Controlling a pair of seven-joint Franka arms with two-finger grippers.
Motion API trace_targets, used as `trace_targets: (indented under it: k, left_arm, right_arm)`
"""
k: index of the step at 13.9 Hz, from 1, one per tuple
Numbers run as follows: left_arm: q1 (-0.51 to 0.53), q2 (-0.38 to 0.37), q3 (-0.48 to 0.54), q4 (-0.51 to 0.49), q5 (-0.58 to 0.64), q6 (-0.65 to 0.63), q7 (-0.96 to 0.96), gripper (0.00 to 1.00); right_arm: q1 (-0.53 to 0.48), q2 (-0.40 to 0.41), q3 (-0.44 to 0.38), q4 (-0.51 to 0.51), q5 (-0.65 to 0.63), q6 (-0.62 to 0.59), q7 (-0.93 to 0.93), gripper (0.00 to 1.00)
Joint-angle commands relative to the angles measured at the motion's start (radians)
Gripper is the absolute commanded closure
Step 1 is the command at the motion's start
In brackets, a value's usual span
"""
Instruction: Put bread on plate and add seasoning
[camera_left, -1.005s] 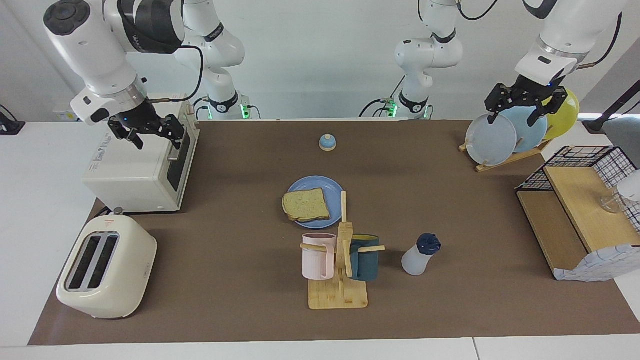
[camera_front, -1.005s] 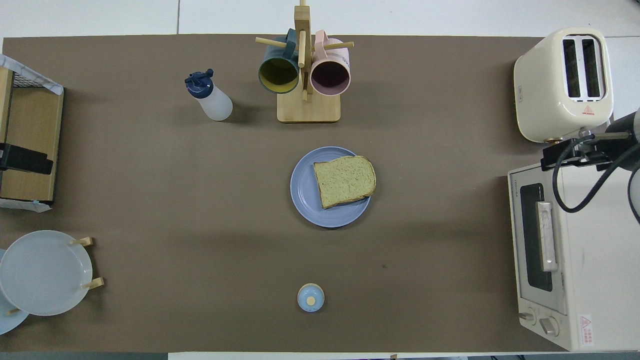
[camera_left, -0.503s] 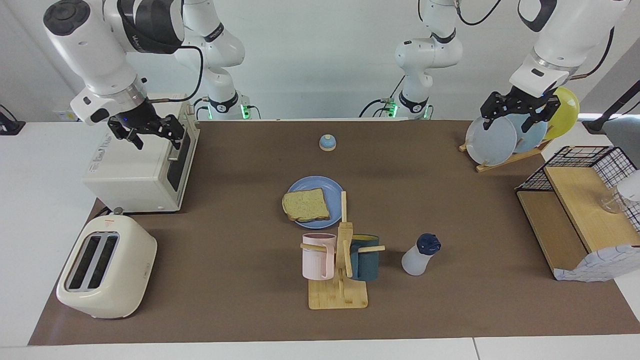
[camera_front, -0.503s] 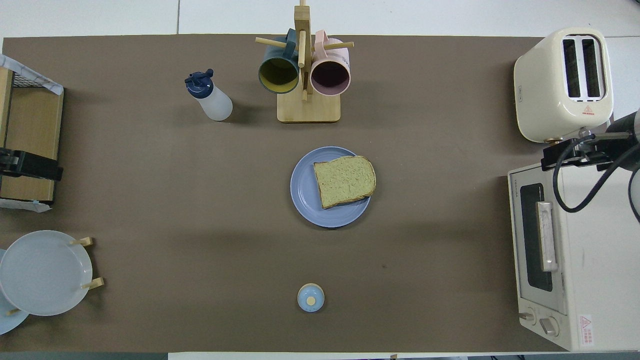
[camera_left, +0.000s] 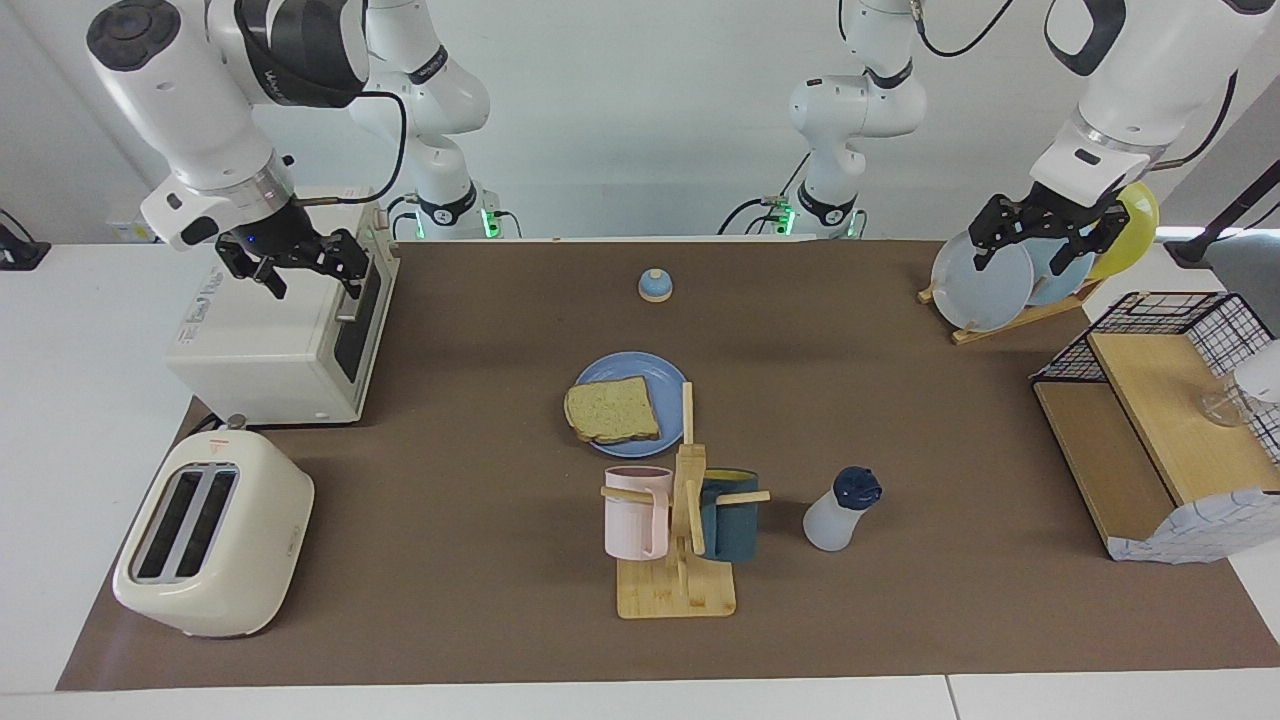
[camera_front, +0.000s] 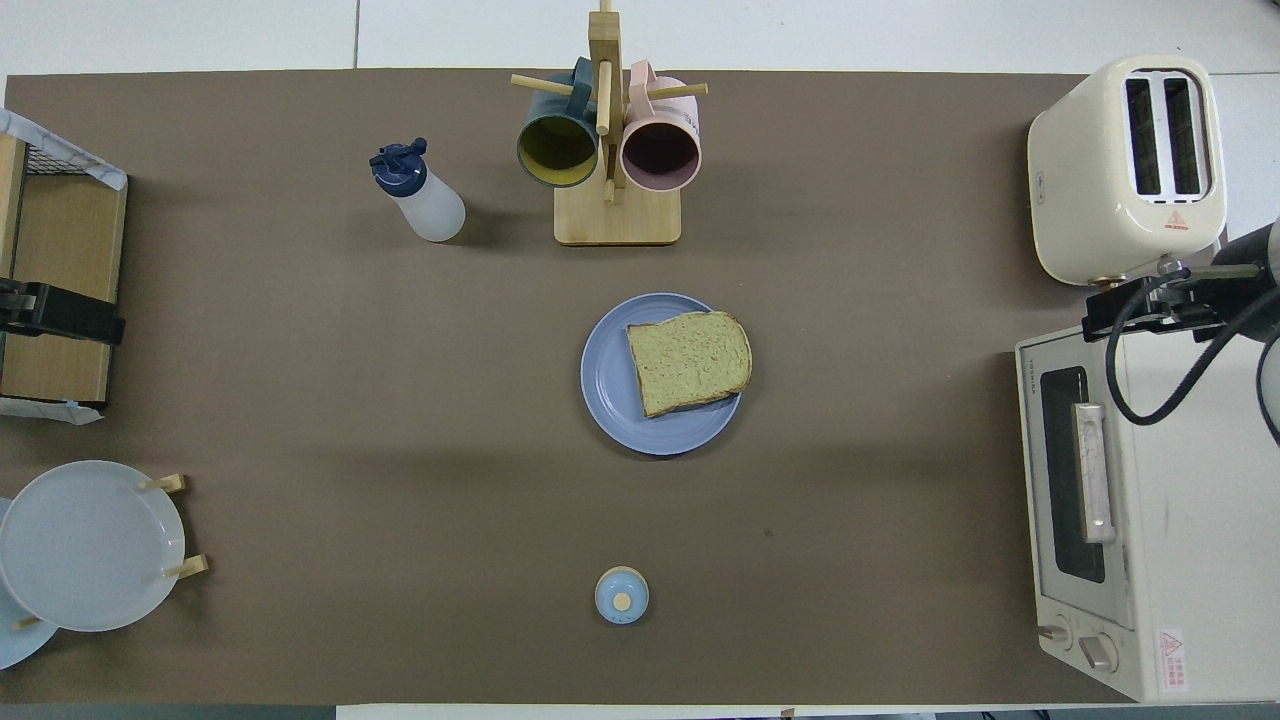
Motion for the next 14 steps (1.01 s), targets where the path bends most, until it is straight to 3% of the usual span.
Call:
trace_targets:
  k: [1,5,14]
  left_arm:
    - [0.027,0.000,-0.022,0.015,-0.025,-0.019,-0.007,0.00]
    - [0.081,0.000,-0.071,0.015,-0.026,-0.017,-0.005,0.00]
    - [0.076,-0.017,-0.061,-0.002,-0.067,-0.011,-0.060,0.00]
  right_arm:
    - [-0.019,-0.015,0.011,-0.011,-0.002,0.000,-0.023,0.00]
    - [-0.017,-0.015,0.011,-0.011,-0.002,0.000,-0.023,0.00]
    - [-0.017,-0.015,0.011,-0.011,-0.002,0.000,-0.023,0.00]
